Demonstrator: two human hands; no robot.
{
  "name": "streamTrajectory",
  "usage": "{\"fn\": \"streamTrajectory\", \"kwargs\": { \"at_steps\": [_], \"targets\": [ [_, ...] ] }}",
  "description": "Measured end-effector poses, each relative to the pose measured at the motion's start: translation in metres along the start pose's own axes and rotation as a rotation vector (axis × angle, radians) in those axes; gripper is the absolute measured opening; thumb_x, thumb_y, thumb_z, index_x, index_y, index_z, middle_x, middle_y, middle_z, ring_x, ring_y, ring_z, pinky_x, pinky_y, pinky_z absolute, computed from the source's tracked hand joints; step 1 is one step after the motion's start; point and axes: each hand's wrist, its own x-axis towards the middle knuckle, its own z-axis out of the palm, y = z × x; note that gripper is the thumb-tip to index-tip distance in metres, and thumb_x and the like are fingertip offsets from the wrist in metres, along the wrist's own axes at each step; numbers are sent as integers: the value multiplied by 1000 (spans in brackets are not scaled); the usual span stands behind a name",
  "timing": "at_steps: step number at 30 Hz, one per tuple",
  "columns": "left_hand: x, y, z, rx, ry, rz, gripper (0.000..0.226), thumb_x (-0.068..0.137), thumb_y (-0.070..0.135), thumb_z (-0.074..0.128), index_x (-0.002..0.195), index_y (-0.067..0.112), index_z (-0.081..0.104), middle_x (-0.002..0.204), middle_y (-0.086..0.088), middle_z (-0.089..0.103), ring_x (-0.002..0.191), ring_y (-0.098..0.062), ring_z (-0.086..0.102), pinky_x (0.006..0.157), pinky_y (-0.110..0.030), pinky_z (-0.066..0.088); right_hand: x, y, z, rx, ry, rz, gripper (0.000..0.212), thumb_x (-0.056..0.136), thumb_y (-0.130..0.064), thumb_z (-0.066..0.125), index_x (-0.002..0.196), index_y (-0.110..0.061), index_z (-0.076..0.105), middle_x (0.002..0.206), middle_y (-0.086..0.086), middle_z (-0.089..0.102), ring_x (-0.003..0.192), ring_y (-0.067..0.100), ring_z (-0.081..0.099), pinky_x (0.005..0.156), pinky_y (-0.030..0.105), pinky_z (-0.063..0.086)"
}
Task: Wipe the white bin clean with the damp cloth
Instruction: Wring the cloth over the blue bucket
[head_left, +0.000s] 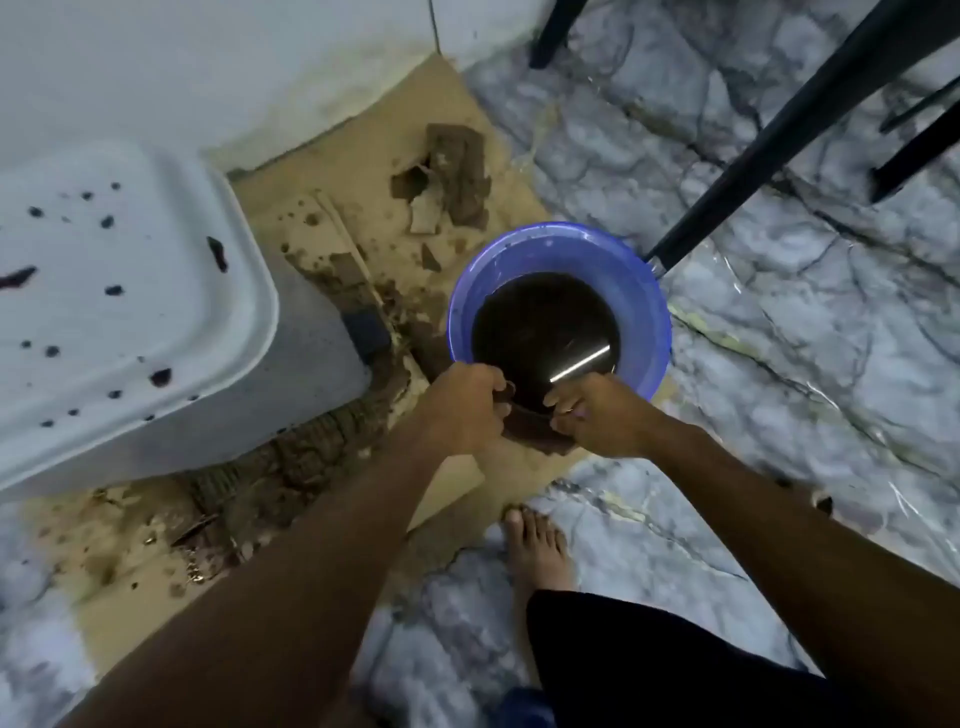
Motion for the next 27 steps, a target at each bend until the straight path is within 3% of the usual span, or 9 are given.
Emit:
{"fn": "streamTrajectory", "kwargs": {
  "at_steps": [2, 6, 9, 13, 17, 20, 24, 27],
  "targets": [
    [13, -10, 18, 88, 33, 16, 34, 94, 29, 67, 126, 19, 65, 122, -9, 64, 118, -28, 56, 102, -41, 47, 15, 12, 13, -82, -18, -22, 38, 89, -23, 69, 125, -13, 65, 114, 5, 72, 104, 21, 67, 91, 27, 50],
    [22, -20, 36, 178, 123, 71, 35, 95, 32, 65, 128, 21, 63, 120, -10, 58, 116, -28, 51, 101, -38, 42, 41, 18, 27, -200, -132, -98, 29, 91, -28, 63, 118, -19, 68, 102, 4, 73, 95, 21, 67, 86, 37, 52],
    [25, -28, 40, 68, 161, 69, 32, 86, 24, 71, 117, 25, 67, 111, -5, 63, 108, -25, 55, 94, -38, 49, 51, 17, 23, -212, -158, -155, 28, 86, -19, 70, 113, -18, 73, 99, -3, 74, 89, 13, 66, 85, 32, 53],
    [3, -26, 29, -127, 213, 66, 29, 83, 4, 69, 108, 17, 69, 101, -1, 68, 97, -18, 60, 86, -36, 53, 45, 1, 7, -102, -123, -191, 47, 70, -4, 82, 115, -15, 74, 100, -3, 76, 93, 9, 70, 88, 33, 56],
    [-38, -30, 7, -269, 365, 37, 24, 87, 1, 69, 107, 13, 71, 95, 6, 64, 93, -13, 63, 75, -20, 50, 26, -41, -21, -154, -126, -365, 35, 72, -4, 80, 102, -21, 79, 88, -15, 76, 84, 2, 70, 84, 31, 56],
    [-87, -27, -22, -359, 508, 29, 20, 91, 3, 69, 109, 11, 71, 87, 9, 59, 77, 0, 56, 63, -1, 40, -1, -90, -41, -163, -72, -518, 31, 75, -4, 81, 100, -22, 80, 91, -17, 76, 89, 1, 70, 84, 28, 55],
    [-159, -23, -56, -461, 670, 44, 19, 94, 5, 67, 102, 23, 62, 90, 14, 54, 79, 4, 53, 66, -4, 42, -52, -161, -57, -88, -4, -622, 30, 74, -2, 84, 91, -27, 79, 87, -16, 76, 85, 0, 71, 77, 27, 58],
    [-213, -24, -85, -475, 822, 29, 18, 91, 6, 72, 101, 21, 67, 89, 1, 61, 75, -4, 54, 71, -11, 47, -82, -214, -61, 3, 51, -689, 32, 68, -8, 89, 89, -30, 80, 88, -18, 76, 90, 3, 71, 83, 31, 58]
  ]
}}
